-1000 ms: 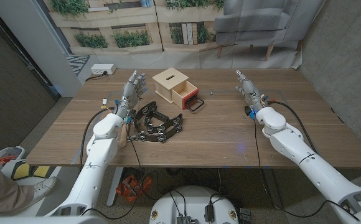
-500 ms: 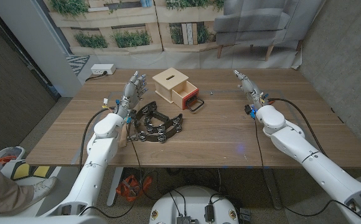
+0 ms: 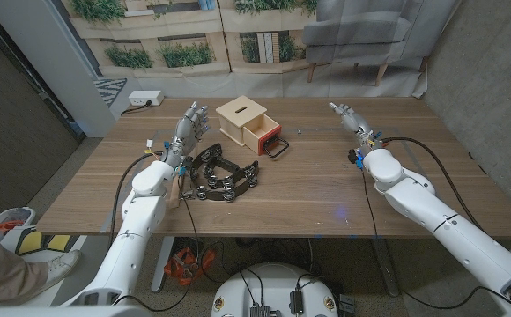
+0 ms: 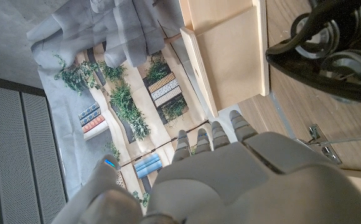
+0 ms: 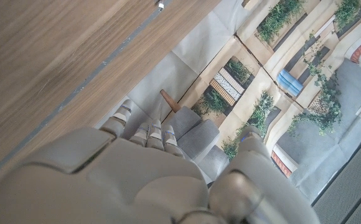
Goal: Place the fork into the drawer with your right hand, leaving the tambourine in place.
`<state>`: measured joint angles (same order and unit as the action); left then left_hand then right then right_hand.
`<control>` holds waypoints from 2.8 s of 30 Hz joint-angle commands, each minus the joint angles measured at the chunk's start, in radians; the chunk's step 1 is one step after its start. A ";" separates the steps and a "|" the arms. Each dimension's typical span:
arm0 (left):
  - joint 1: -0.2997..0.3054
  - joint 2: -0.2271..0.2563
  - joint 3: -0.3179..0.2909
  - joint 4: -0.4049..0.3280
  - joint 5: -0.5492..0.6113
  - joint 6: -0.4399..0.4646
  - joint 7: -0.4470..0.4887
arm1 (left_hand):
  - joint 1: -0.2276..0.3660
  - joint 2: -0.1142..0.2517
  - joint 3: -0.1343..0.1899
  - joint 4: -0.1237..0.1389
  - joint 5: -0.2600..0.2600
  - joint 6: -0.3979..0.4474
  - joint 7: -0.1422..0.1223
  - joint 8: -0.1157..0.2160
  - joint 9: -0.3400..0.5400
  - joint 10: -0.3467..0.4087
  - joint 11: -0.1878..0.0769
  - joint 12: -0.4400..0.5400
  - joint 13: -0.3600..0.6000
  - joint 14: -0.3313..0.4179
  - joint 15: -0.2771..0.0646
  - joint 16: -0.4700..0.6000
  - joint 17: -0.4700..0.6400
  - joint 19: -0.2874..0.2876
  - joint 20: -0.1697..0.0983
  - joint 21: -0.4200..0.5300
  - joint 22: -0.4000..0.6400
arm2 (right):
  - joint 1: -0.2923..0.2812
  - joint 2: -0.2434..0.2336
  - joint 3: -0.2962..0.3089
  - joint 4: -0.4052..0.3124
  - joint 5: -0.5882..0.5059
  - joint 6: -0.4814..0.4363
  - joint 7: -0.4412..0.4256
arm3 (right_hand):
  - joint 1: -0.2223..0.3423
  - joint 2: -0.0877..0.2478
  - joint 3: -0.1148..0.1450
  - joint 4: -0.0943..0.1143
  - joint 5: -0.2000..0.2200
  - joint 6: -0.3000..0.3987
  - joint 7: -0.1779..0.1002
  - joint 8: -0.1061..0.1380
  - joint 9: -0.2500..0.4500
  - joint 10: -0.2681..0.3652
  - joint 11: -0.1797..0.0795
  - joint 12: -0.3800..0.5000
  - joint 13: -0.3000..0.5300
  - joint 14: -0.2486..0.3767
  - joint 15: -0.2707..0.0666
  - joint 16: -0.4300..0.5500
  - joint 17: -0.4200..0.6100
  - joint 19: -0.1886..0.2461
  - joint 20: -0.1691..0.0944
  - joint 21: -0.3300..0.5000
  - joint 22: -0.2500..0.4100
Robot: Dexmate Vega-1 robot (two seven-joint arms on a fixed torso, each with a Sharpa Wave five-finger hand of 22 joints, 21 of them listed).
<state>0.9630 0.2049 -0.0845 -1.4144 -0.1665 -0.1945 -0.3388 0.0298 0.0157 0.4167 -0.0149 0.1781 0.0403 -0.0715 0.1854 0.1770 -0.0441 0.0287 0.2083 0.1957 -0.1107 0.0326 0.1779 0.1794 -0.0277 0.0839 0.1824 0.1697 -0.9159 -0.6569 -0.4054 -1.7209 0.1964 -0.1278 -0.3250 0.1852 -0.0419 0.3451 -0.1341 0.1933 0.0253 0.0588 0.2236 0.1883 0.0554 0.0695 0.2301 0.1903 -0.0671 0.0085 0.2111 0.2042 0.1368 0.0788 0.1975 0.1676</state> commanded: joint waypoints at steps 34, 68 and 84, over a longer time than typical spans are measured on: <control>0.009 0.009 0.020 -0.032 0.026 0.023 0.005 | 0.008 -0.002 0.002 -0.008 0.003 0.020 -0.002 0.007 0.003 -0.004 0.000 0.006 0.002 -0.013 0.003 0.006 0.001 -0.010 0.003 0.009 0.006 | -0.006 -0.034 -0.034 -0.177 -0.116 -0.369 -0.214 | 0.093 0.039 0.021 -0.018 -0.010 0.133 0.008 0.019 0.004 0.121 0.006 0.009 0.003 0.087 -0.006 0.014 -0.006 0.078 -0.003 0.005 0.002; 0.013 0.030 0.037 -0.063 0.080 0.038 0.030 | 0.012 0.001 0.002 -0.012 0.003 0.027 -0.002 0.007 0.004 -0.004 0.002 0.007 0.002 -0.015 0.005 0.007 0.001 -0.013 0.001 0.008 0.005 | -0.009 -0.088 -0.036 -0.179 -0.128 -0.377 -0.190 | 0.111 0.066 0.013 -0.009 -0.017 0.140 -0.108 0.007 0.013 0.159 -0.121 0.006 0.019 0.079 -0.070 0.015 0.008 0.068 0.000 -0.004 0.005; 0.034 0.029 0.031 -0.093 0.077 0.038 0.034 | 0.015 0.002 0.003 -0.015 0.003 0.029 -0.002 0.006 0.004 -0.002 0.001 0.008 0.002 -0.015 0.005 0.007 0.001 -0.013 0.001 0.009 0.005 | -0.037 -0.094 -0.011 -0.187 -0.114 -0.369 -0.203 | 0.131 0.074 0.018 -0.016 -0.017 0.155 -0.109 0.010 0.013 0.177 -0.121 0.007 0.020 0.082 -0.076 0.016 0.007 0.068 -0.012 -0.004 0.004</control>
<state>0.9829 0.2334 -0.0494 -1.4868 -0.0892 -0.1569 -0.3093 0.0378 0.0157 0.4150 -0.0248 0.1781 0.0634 -0.0694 0.1854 0.1790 -0.0440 0.0287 0.2083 0.1957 -0.1153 0.0375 0.1779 0.1766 -0.0367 0.0821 0.1824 0.1696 -0.9327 -0.7453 -0.4335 -1.8997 0.0737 -0.4987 -0.5168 0.3077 0.0357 0.3604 -0.1463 0.1775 0.1699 -0.0503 0.2297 0.1979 0.2287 -0.0537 0.2359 0.2072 0.0151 -0.0306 0.2226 0.2074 0.2025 0.0732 0.1924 0.1700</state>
